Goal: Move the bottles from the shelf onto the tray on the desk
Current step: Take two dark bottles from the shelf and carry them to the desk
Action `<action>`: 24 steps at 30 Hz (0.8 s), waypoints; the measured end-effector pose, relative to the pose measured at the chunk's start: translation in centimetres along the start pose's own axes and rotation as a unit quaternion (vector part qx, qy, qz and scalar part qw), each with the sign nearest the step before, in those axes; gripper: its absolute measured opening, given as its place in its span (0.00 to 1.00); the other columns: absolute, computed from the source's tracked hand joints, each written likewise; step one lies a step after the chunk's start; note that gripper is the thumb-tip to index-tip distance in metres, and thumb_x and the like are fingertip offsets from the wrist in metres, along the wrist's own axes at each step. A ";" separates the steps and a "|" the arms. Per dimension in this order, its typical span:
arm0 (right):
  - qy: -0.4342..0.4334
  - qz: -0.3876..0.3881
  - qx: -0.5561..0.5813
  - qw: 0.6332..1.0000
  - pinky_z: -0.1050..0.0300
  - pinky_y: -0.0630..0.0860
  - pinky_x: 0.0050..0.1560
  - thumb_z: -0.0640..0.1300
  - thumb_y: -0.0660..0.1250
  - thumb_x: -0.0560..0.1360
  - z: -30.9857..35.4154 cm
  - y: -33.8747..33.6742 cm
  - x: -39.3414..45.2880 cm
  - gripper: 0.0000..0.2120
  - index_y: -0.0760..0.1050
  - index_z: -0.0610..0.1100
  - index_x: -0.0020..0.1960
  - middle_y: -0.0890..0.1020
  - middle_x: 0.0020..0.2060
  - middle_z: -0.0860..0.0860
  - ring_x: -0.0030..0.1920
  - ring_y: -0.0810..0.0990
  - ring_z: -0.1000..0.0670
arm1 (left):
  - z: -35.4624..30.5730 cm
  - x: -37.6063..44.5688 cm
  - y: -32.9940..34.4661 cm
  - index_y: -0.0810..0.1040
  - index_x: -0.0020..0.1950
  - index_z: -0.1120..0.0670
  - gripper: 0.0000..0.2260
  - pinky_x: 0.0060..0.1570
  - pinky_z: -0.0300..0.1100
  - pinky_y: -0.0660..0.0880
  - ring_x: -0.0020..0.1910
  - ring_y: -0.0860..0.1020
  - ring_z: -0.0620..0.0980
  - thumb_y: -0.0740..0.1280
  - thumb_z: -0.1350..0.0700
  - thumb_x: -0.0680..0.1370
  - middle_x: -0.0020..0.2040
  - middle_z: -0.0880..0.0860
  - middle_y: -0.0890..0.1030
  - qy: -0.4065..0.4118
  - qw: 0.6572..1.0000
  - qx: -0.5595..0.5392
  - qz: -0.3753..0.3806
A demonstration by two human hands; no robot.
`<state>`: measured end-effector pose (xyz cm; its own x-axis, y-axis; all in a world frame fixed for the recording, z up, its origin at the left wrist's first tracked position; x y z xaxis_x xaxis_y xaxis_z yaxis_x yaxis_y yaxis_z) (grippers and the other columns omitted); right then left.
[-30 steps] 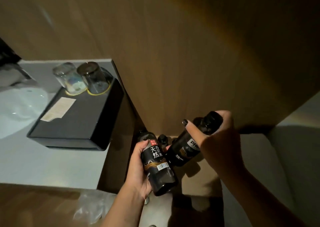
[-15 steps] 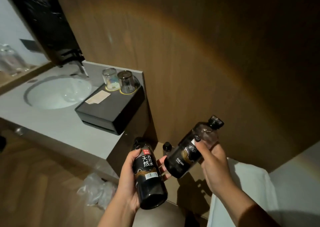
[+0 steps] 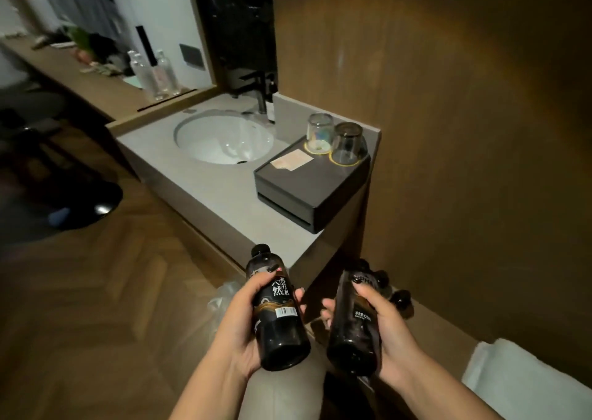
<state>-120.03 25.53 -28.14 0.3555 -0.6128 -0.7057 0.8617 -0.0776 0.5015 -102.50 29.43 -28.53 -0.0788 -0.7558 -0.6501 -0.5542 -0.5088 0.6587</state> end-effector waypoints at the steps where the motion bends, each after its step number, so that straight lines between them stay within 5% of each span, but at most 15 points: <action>1: 0.002 0.006 -0.008 1.000 0.47 0.77 0.48 0.51 0.70 0.62 -0.4 1.3 0.6 0.21 0.79 0.36 0.48 0.85 0.46 0.37 0.49 0.82 0.39 | -1.1 -0.2 -1.1 0.69 0.65 0.57 0.39 0.41 0.49 0.79 0.37 0.80 0.58 0.80 0.57 0.57 0.45 0.62 0.80 0.001 1.000 0.000 0.001; 4: -0.008 0.028 -0.045 0.999 0.46 0.78 0.49 0.49 0.71 0.62 -1.6 5.5 2.7 0.21 0.79 0.34 0.48 0.85 0.40 0.38 0.46 0.82 0.39 | -4.5 -0.7 -4.3 0.71 0.63 0.58 0.35 0.46 0.52 0.77 0.42 0.80 0.58 0.79 0.58 0.59 0.48 0.60 0.80 0.011 1.000 0.001 0.008; 8: -0.059 0.051 -0.167 0.983 0.44 0.80 0.44 0.41 0.72 0.64 -3.8 12.2 5.6 0.19 0.75 0.41 0.54 0.82 0.39 0.39 0.39 0.82 0.39 | -10.1 -1.3 -8.8 0.73 0.59 0.61 0.30 0.35 0.47 0.80 0.36 0.81 0.56 0.77 0.56 0.60 0.44 0.62 0.81 0.060 0.993 0.080 -0.060; 13: -0.121 0.032 -0.316 0.941 0.41 0.80 0.48 0.38 0.72 0.67 -8.3 20.5 9.8 0.18 0.74 0.47 0.55 0.82 0.43 0.39 0.42 0.83 0.38 | -17.3 -2.9 -14.9 0.74 0.55 0.61 0.22 0.30 0.43 0.77 0.30 0.81 0.55 0.74 0.58 0.64 0.38 0.63 0.81 0.095 0.982 0.112 -0.115; 19: -0.127 0.052 -0.370 0.919 0.48 0.80 0.44 0.38 0.72 0.66 -13.4 29.2 13.2 0.15 0.76 0.46 0.51 0.83 0.42 0.43 0.41 0.82 0.44 | -24.1 -5.0 -21.4 0.70 0.65 0.63 0.37 0.31 0.44 0.77 0.34 0.81 0.56 0.76 0.57 0.58 0.42 0.63 0.81 0.115 0.975 0.095 -0.162; 24: -0.101 0.098 -0.417 0.898 0.47 0.79 0.46 0.37 0.72 0.67 -16.1 35.4 16.1 0.16 0.74 0.45 0.53 0.82 0.44 0.41 0.41 0.81 0.44 | -28.5 -6.5 -25.8 0.71 0.64 0.64 0.28 0.30 0.44 0.78 0.33 0.82 0.56 0.73 0.59 0.66 0.42 0.63 0.81 0.128 0.975 0.060 -0.171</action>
<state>-77.98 25.62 -29.79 0.5290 -0.6875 -0.4975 0.7914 0.6113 -0.0032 -64.06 35.73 -30.46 0.3296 -0.6363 -0.6975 -0.6063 -0.7090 0.3602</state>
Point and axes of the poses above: each hand's wrist, its own x-axis towards the middle knuckle, its own y-axis out of the palm, z = x × y, the point moved 2 cm from there along x, towards the middle knuckle
